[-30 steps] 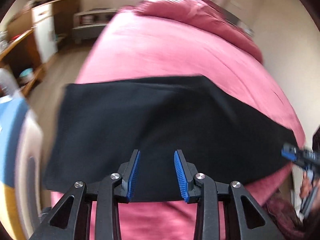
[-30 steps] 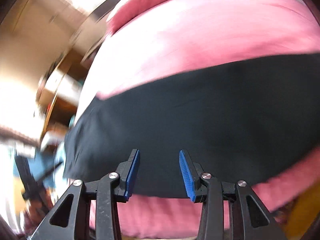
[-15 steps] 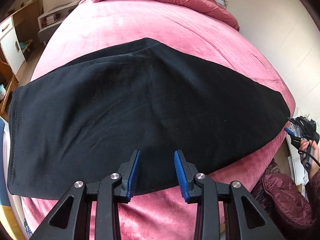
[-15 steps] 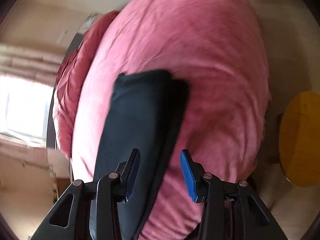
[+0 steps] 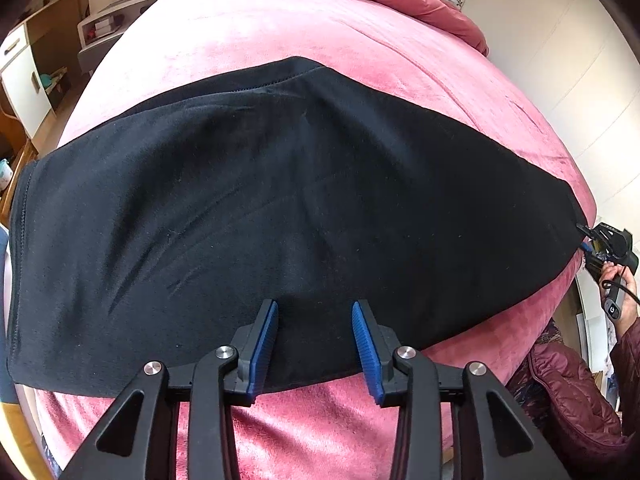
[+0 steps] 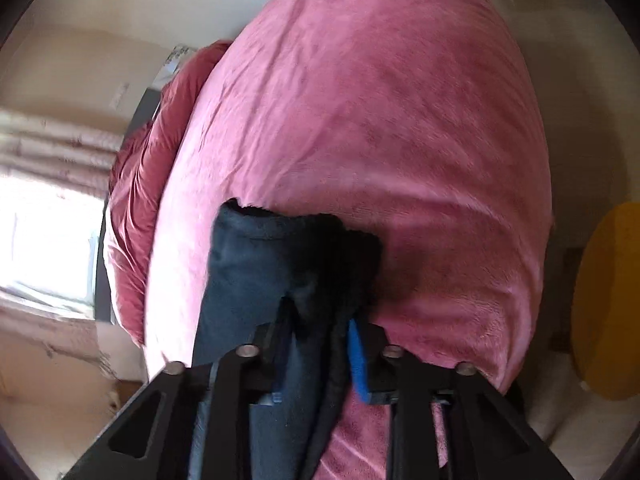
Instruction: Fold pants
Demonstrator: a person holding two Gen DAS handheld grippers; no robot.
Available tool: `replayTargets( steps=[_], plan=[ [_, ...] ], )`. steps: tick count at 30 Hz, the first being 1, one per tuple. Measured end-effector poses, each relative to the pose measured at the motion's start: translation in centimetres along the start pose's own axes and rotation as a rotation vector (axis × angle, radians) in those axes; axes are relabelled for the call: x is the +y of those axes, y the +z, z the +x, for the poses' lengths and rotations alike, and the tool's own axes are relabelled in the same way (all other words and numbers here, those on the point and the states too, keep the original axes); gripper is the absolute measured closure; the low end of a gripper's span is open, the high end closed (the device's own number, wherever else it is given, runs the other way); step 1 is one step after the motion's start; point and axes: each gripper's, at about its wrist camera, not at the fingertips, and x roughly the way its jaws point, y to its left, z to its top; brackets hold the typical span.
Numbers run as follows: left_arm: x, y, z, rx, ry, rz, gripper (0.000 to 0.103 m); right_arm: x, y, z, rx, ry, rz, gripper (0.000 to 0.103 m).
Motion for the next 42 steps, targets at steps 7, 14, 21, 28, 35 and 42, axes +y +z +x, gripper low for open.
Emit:
replayTargets(
  steps=[7, 14, 21, 28, 35, 42],
  plan=[
    [1.4, -0.1, -0.2, -0.006, -0.051, -0.052, 0.064, 9.5, -2.1, -4.2, 0.027, 0.165, -0.314, 0.086],
    [3.1, -0.1, -0.5, -0.012, -0.099, -0.098, 0.064, 19.8, -10.8, -3.9, 0.199, 0.322, -0.620, 0.086],
    [4.3, 0.0, -0.9, -0.026, -0.125, -0.130, 0.064, 24.5, -22.8, -0.1, 0.454, 0.349, -0.827, 0.086],
    [5.4, 0.2, -1.7, -0.034, -0.194, -0.164, 0.064, 25.5, -32.6, 4.4, 0.646, 0.236, -1.016, 0.086],
    [5.4, 2.2, -1.8, 0.000, -0.335, -0.213, 0.064, 23.2, -36.7, 5.3, 0.662, 0.141, -1.162, 0.086],
    [4.6, 5.6, -0.6, 0.058, -0.527, -0.305, 0.041, 22.7, -38.2, 4.0, 0.688, 0.185, -1.282, 0.053]
  ],
)
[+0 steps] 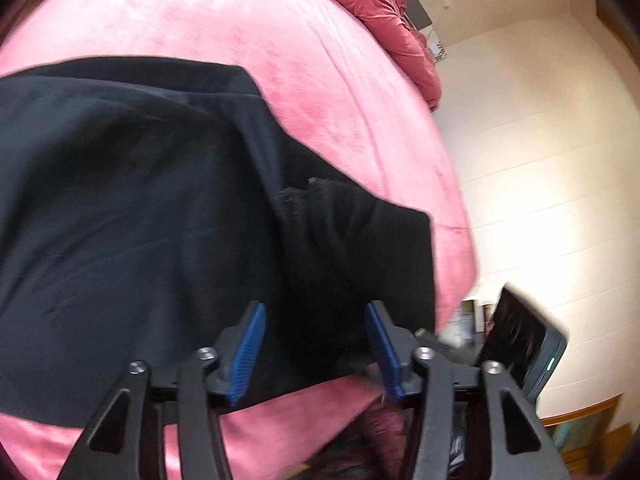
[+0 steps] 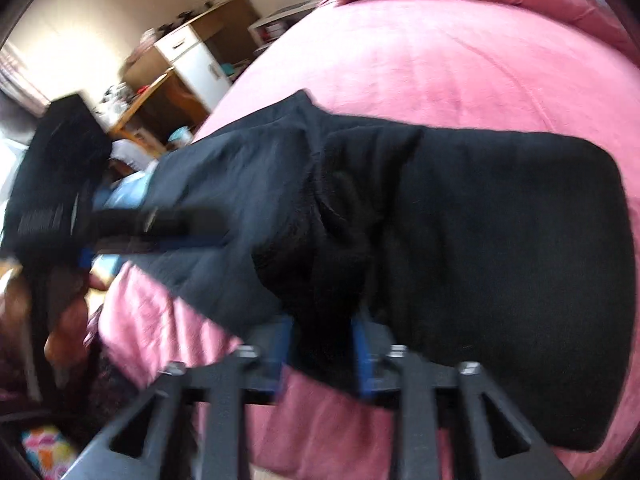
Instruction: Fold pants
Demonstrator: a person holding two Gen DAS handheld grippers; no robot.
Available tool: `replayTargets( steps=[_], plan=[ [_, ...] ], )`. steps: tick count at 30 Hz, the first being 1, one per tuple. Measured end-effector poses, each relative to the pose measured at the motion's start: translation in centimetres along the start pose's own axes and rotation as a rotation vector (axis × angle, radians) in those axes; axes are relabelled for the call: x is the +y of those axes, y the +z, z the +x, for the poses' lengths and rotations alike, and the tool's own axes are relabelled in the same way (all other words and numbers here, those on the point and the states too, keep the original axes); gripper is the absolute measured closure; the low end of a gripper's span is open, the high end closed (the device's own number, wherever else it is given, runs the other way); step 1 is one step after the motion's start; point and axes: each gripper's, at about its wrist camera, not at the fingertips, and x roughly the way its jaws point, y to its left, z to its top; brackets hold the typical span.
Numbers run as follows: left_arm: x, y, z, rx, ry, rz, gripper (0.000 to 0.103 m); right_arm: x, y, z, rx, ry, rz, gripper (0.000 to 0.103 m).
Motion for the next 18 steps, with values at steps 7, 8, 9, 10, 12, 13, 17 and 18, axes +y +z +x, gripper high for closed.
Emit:
replayTargets(
  steps=[7, 8, 9, 10, 12, 13, 17, 18],
  plan=[
    [-1.3, 2.2, 3.1, 0.075, 0.048, -0.004, 0.033, -2.8, -2.9, -6.3, -0.059, 0.022, 0.078, 0.049],
    [-1.3, 2.2, 3.7, 0.088, 0.061, 0.001, 0.034, -3.9, -3.8, -7.5, -0.071, -0.001, 0.108, 0.049],
    [-1.3, 2.3, 4.4, 0.108, 0.075, 0.000, 0.035, -4.7, -4.4, -8.3, -0.078, -0.020, 0.133, 0.049],
    [-1.3, 2.3, 4.8, 0.124, 0.085, -0.005, 0.035, -5.7, -5.1, -9.1, -0.086, -0.043, 0.164, 0.049],
    [-1.4, 2.3, 5.6, 0.143, 0.100, -0.003, 0.046, -7.8, -6.7, -10.9, -0.104, -0.091, 0.239, 0.049],
    [-1.6, 2.3, 6.0, 0.146, 0.116, 0.009, 0.060, -8.9, -7.6, -11.7, -0.109, -0.118, 0.274, 0.049],
    [-3.0, 2.5, 6.4, 0.130, 0.134, 0.075, 0.084, -12.3, -10.8, -12.7, -0.075, -0.251, 0.384, 0.048],
    [-3.4, 2.6, 6.2, 0.122, 0.116, 0.077, 0.085, -12.7, -11.3, -12.5, -0.065, -0.265, 0.400, 0.045]
  ],
)
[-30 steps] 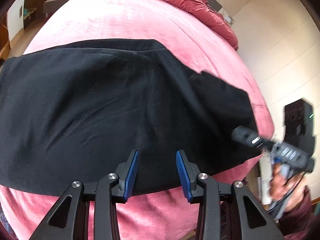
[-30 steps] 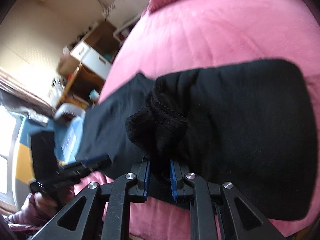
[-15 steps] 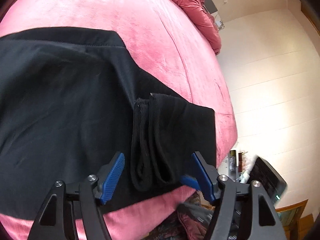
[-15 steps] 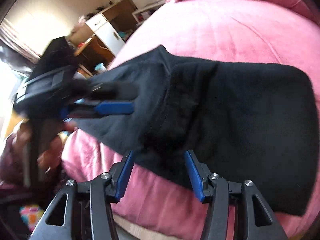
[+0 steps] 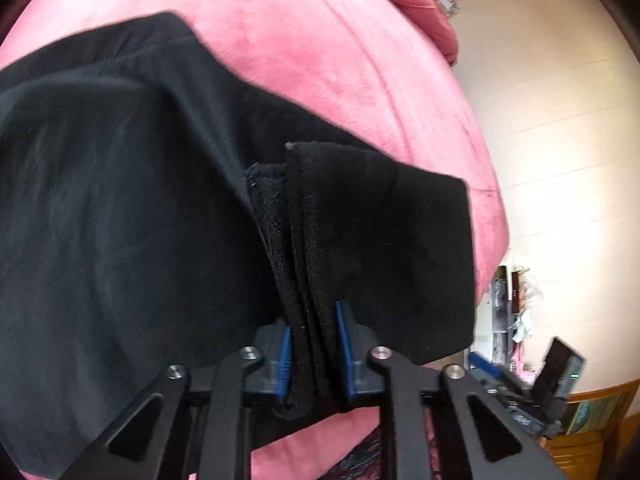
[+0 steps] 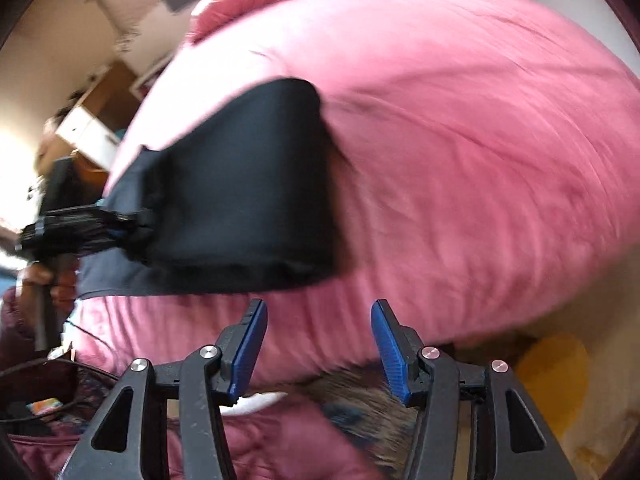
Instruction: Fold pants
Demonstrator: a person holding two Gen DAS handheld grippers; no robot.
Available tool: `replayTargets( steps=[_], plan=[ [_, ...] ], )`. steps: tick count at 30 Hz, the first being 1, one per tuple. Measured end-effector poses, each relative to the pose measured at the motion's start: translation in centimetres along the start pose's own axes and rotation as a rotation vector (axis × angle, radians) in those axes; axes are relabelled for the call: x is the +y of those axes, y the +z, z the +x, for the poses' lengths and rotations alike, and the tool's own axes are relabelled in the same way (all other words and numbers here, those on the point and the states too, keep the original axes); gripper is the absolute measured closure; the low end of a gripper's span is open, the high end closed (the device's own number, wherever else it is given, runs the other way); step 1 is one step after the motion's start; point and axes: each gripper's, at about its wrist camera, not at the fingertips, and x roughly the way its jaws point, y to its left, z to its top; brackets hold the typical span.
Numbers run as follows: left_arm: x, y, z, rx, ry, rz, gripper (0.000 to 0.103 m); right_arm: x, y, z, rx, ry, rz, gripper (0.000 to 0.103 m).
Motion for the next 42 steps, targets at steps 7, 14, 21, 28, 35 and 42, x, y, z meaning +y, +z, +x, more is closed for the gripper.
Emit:
replayTargets(
  steps=[7, 14, 21, 28, 35, 42],
  plan=[
    [-4.7, 1.2, -5.0, -0.122, -0.160, 0.094, 0.087, 1.7, 0.9, 2.4, 0.000, -0.007, 0.014, 0.028],
    [-7.2, 1.3, -8.5, -0.204, -0.222, 0.156, 0.088, 1.4, 2.5, 4.1, -0.036, -0.179, 0.119, 0.035],
    [0.1, -1.2, -3.5, -0.084, -0.025, 0.024, 0.089, 0.0, 1.8, 5.9, -0.013, -0.264, 0.128, 0.035],
    [3.8, -2.7, -2.0, -0.073, -0.002, -0.063, 0.089, 1.7, 1.4, 5.5, 0.037, -0.238, 0.053, 0.030],
    [1.3, -4.2, -3.2, -0.150, 0.071, 0.079, 0.089, 3.6, 0.8, -0.7, 0.016, -0.171, -0.122, 0.036],
    [-0.5, -5.4, -2.0, -0.175, 0.152, 0.103, 0.083, 11.4, 4.5, 0.9, -0.069, -0.013, -0.252, 0.036]
  ],
)
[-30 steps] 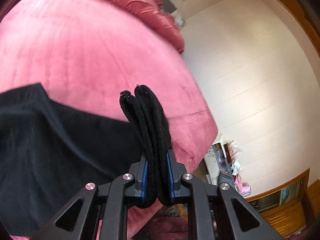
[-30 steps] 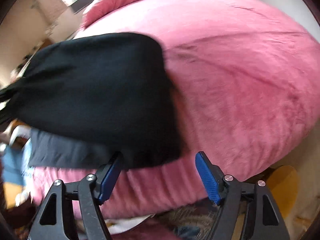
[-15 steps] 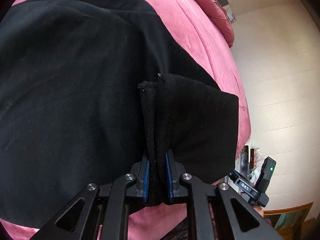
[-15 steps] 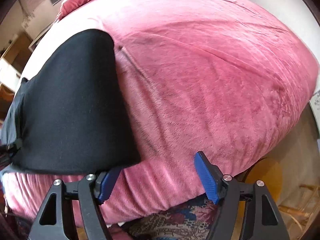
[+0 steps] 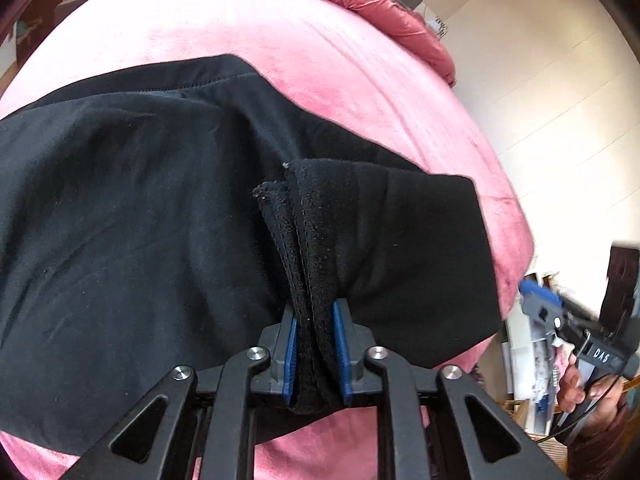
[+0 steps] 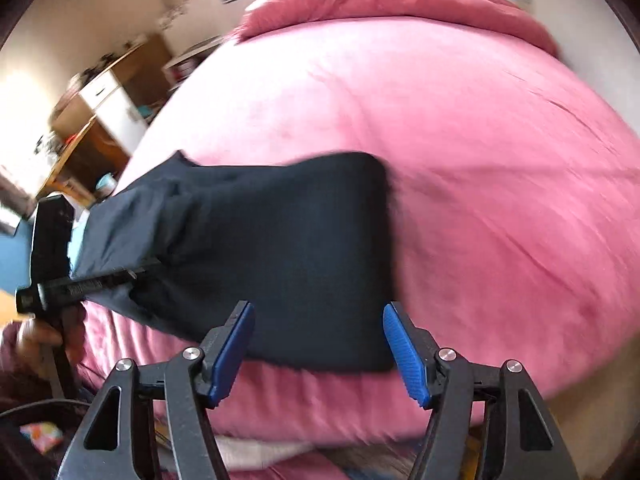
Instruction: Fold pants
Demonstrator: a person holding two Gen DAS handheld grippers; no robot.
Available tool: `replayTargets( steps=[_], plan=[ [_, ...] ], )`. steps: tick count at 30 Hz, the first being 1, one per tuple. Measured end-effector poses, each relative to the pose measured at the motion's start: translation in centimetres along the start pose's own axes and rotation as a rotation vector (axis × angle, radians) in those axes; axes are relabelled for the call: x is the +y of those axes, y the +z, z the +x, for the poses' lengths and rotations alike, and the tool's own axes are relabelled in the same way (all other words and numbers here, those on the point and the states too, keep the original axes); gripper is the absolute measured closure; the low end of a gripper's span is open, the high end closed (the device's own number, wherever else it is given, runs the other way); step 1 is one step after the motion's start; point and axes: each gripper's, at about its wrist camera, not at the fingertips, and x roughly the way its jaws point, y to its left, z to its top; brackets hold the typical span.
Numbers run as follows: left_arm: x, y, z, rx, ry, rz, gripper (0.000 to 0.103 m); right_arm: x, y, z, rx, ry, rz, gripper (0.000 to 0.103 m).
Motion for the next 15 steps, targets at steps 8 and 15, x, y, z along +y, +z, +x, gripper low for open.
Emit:
replayTargets(
  steps=[8, 15],
  plan=[
    [-2.3, -1.4, -0.4, -0.042, 0.114, 0.076, 0.075, 3.4, 1.7, 9.5, 0.140, -0.071, -0.060, 0.034],
    [-5.5, -2.3, -1.7, -0.096, 0.200, 0.145, 0.075, 4.1, 1.9, 7.6, 0.097, -0.029, -0.064, 0.034]
  ],
)
